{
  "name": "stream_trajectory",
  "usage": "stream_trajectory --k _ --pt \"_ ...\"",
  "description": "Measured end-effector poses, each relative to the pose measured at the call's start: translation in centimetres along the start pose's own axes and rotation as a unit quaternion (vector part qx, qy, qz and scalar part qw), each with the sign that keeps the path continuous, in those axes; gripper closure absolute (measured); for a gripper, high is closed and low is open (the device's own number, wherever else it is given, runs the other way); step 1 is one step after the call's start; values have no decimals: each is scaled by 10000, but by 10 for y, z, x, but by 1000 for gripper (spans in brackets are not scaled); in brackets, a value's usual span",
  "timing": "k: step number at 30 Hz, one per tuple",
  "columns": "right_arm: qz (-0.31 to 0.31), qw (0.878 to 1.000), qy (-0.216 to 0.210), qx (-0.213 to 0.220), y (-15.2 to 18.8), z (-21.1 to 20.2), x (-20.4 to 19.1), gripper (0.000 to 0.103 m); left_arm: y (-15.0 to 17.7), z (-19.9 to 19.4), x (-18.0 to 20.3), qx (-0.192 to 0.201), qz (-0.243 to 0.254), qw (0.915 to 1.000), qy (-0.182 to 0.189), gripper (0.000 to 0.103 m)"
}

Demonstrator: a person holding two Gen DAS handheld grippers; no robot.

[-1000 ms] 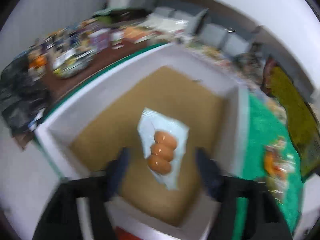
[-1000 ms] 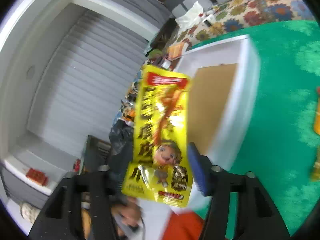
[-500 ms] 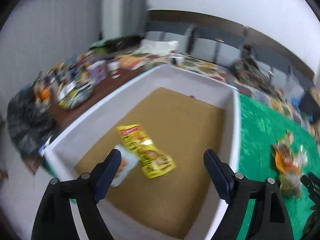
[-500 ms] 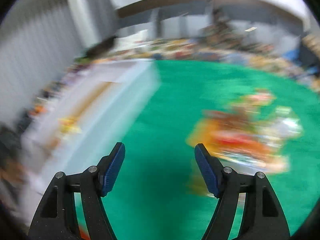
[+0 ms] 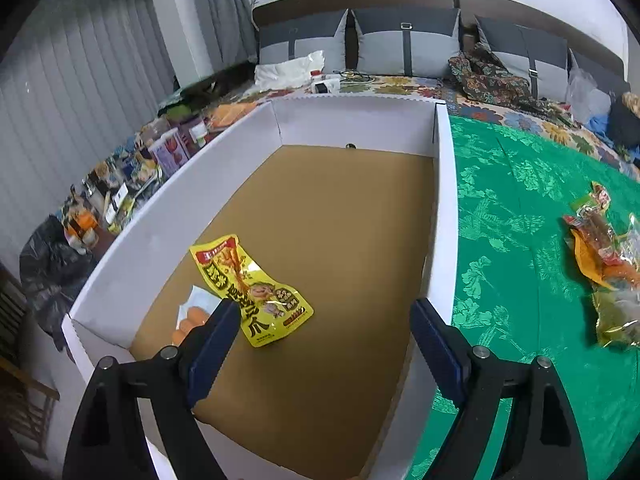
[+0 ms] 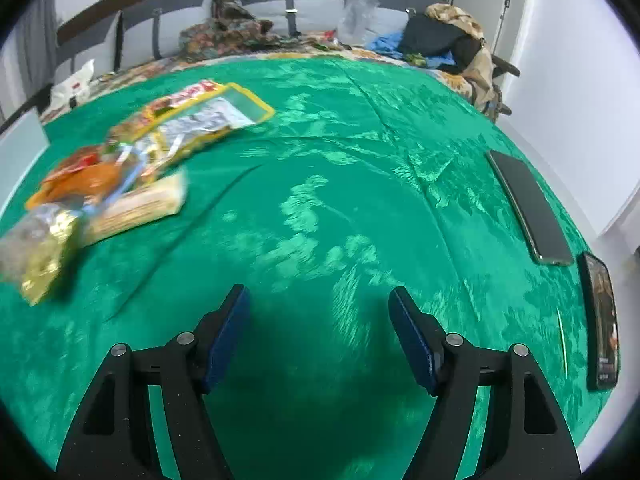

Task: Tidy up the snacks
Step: 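Return both tools to the snack pile on the tablecloth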

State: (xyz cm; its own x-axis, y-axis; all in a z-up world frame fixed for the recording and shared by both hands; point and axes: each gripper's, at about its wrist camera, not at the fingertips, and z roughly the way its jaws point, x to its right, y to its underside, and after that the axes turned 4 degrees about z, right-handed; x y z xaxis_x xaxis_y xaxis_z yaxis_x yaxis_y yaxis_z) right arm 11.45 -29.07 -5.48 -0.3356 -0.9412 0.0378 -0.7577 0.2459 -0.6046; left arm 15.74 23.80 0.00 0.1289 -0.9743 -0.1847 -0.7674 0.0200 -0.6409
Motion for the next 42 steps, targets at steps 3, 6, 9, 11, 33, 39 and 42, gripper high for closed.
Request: stream_trajectory --k 3,6,9,11,33,39,42 --pt "80 9999 -38 49 1 7 7 28 -1 0 -2 -99 -53 9999 96 17" --pt "210 9997 -124 14 -7 23 6 28 0 -26 -2 330 -252 9986 -342 17" --pt "334 9993 -172 -36 -12 36 14 21 0 -65 16 1006 -273 9926 -619 16" --pt "390 9991 -127 -78 -14 40 17 17 0 -89 36 1378 -292 9893 -390 8" --pt "426 9990 -120 -97 -12 39 21 14 67 27 221 -397 983 9795 1711 0" --pt "427 9990 -121 -99 -13 39 21 14 68 28 217 -195 849 9829 1621 0" --pt "426 9990 -121 -98 -12 39 21 14 66 30 216 -177 823 9834 1607 0"
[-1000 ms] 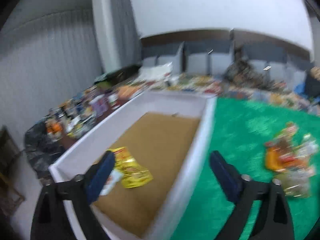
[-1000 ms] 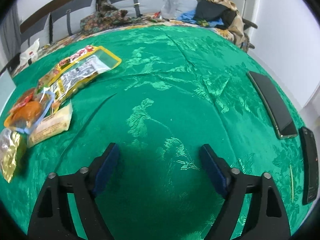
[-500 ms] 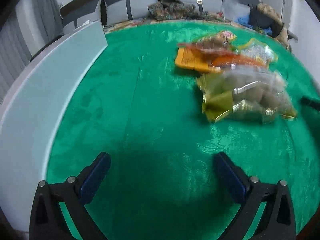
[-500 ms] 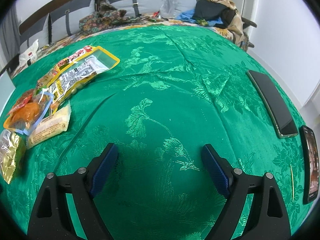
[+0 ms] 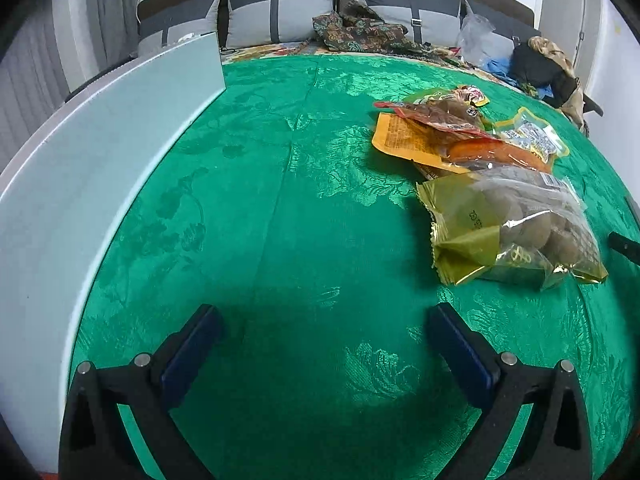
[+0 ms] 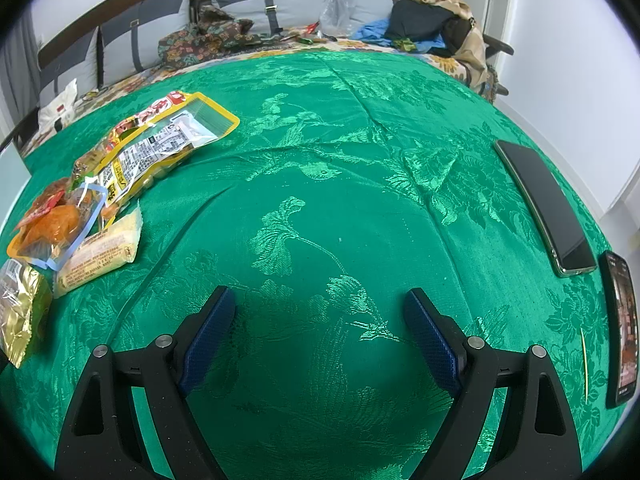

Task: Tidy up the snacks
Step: 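Return both tools to the snack pile on the tablecloth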

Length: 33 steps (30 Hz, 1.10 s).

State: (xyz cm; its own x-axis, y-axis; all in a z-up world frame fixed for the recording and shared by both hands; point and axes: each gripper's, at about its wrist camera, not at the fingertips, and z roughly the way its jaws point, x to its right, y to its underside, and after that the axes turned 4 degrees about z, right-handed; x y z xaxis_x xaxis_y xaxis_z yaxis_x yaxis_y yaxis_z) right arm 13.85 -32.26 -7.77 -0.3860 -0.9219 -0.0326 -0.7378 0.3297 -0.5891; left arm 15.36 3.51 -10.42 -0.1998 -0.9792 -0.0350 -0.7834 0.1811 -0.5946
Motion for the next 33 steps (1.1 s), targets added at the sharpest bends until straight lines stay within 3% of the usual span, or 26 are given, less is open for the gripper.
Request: stream_trajectory --k 33 --pt "-6 10000 38 -9 1 0 0 13 3 -4 -2 35 -2 10000 17 0"
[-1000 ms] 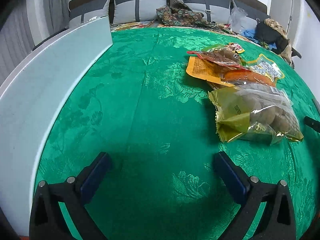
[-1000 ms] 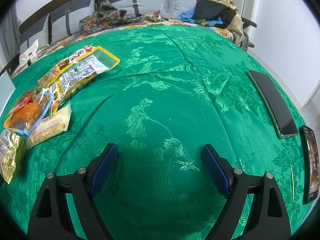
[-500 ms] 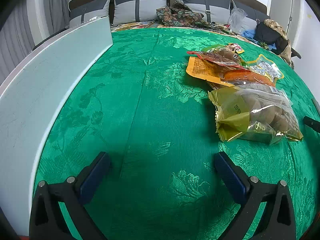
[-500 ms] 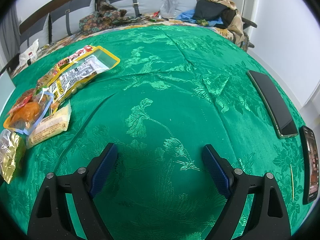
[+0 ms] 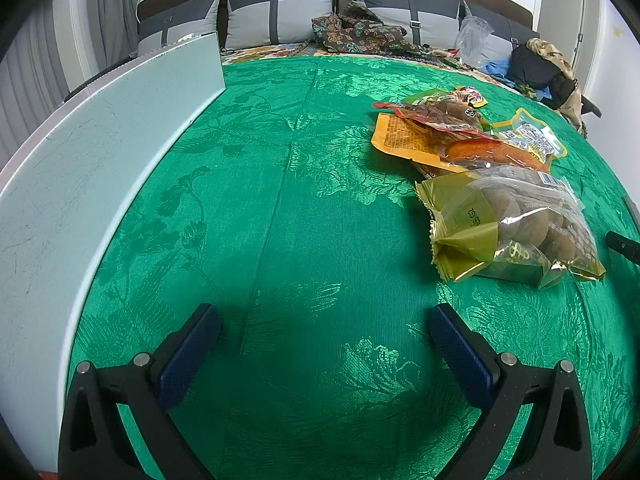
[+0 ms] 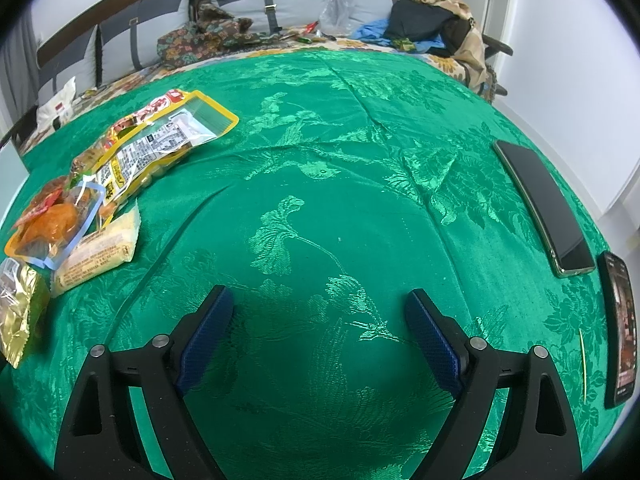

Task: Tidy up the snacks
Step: 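Return both tools to the snack pile on the tablecloth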

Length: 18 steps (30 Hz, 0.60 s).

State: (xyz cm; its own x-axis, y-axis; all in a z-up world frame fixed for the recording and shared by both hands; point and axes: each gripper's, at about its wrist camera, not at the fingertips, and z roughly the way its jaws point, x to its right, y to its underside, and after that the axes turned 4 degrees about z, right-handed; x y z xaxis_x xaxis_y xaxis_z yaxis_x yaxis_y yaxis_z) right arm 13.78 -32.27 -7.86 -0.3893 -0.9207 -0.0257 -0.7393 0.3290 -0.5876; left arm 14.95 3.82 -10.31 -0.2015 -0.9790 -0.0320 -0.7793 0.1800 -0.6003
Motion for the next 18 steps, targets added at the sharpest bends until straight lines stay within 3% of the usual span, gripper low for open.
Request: stream_trajectory --k 18 --pt "12 10000 -13 -3 1 0 0 12 1 -1 0 11 15 10000 32 0"
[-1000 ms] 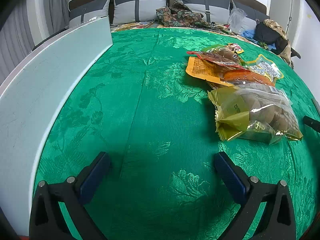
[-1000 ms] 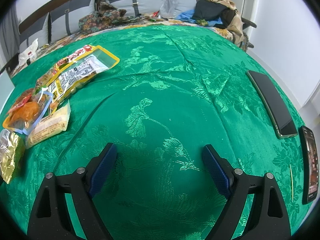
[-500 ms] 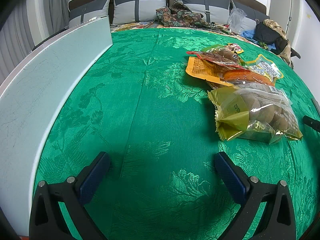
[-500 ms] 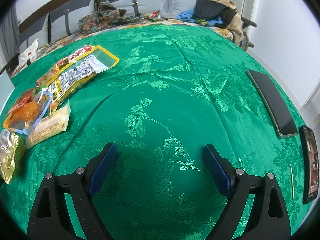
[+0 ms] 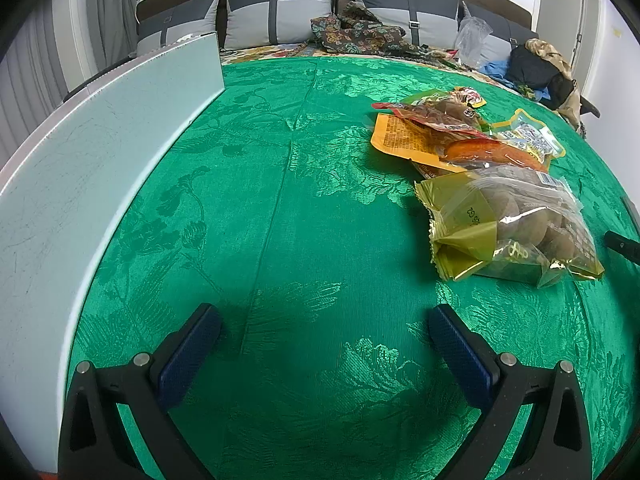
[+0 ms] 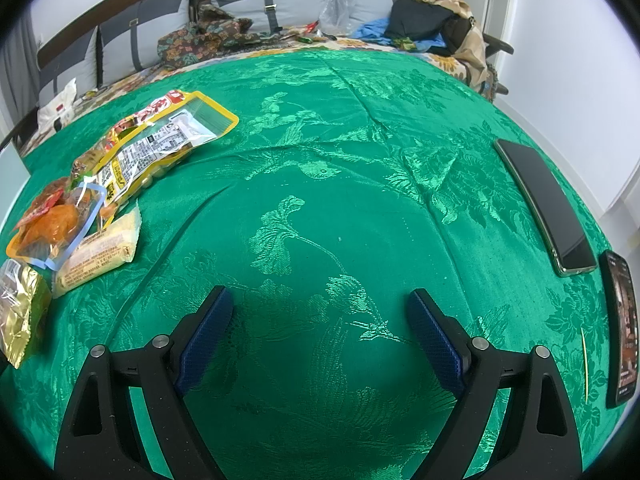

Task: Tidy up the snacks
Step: 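Return both tools to the snack pile on the tablecloth, then grasp the clear bag of braised eggs with the left gripper and lift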

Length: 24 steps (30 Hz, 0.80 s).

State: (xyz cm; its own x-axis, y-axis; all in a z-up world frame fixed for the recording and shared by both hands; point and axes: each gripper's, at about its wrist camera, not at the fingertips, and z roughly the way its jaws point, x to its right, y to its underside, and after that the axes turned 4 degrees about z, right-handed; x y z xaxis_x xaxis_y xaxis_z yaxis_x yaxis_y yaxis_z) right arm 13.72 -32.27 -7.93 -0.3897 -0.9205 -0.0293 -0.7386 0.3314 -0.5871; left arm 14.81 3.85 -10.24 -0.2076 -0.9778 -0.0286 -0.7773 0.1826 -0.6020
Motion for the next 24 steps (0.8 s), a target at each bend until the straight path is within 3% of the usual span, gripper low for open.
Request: stream_trajectory --k 8,11,14,18,24 --pt "1 10000 0 0 0 0 0 12 8 -8 4 -41 382 9989 267 0" --pt "2 10000 0 -1 0 0 0 12 9 -15 9 -185 808 9952 523 0" --pt "2 10000 0 0 0 0 0 12 4 -30 16 -13 1350 9879 764 0" --pt "1 10000 0 -1 0 0 0 12 -23 -47 38 80 2476 9636 1003 0" --pt "3 10000 -1 0 0 0 0 12 -73 -52 93 -38 3915 9088 1444 0"
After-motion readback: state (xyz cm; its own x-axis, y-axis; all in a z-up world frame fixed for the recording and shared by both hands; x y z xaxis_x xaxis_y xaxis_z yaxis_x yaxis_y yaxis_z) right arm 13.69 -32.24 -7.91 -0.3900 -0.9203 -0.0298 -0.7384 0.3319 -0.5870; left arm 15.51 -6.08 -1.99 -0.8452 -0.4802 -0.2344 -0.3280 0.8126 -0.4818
